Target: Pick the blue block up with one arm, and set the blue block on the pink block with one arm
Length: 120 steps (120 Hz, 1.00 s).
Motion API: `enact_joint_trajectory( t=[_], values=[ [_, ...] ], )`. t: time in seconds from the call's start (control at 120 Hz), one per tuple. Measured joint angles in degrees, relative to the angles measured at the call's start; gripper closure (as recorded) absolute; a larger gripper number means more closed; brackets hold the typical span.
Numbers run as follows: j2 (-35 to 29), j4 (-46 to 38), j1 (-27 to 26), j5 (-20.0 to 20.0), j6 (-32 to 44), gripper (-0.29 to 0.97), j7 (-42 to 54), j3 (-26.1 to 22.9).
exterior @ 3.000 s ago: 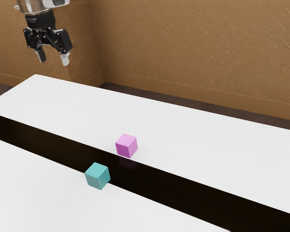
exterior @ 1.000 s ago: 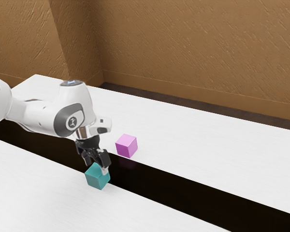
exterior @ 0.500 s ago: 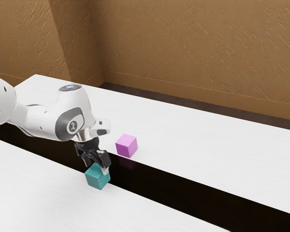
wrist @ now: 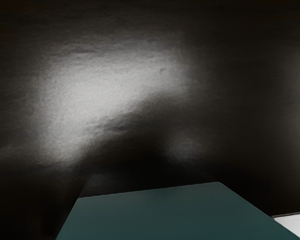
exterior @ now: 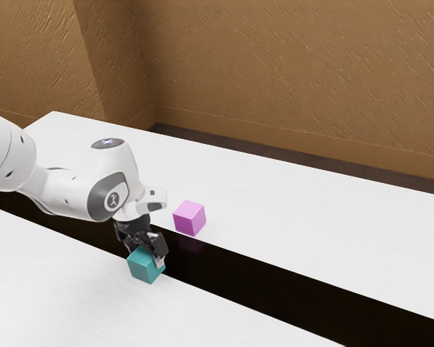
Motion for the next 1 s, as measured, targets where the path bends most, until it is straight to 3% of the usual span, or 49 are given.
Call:
enact_joint_trajectory(
  t=[0.133,0.317,0.617,0.817,1.0],
  values=[
    [0.0,0.0,0.0,0.0,0.2,0.02,-0.2,0.0],
    [0.0,0.0,0.0,0.3,0.4,0.32,-0.6,0.0],
    [-1.5,0.7,0.0,1.5,-0.2,0.39,-2.6,0.8],
    [2.3,12.2,0.0,1.9,-5.5,0.4,-4.3,0.9],
    [11.1,28.2,0.0,1.9,-14.4,0.4,-5.6,2.6]
  ],
)
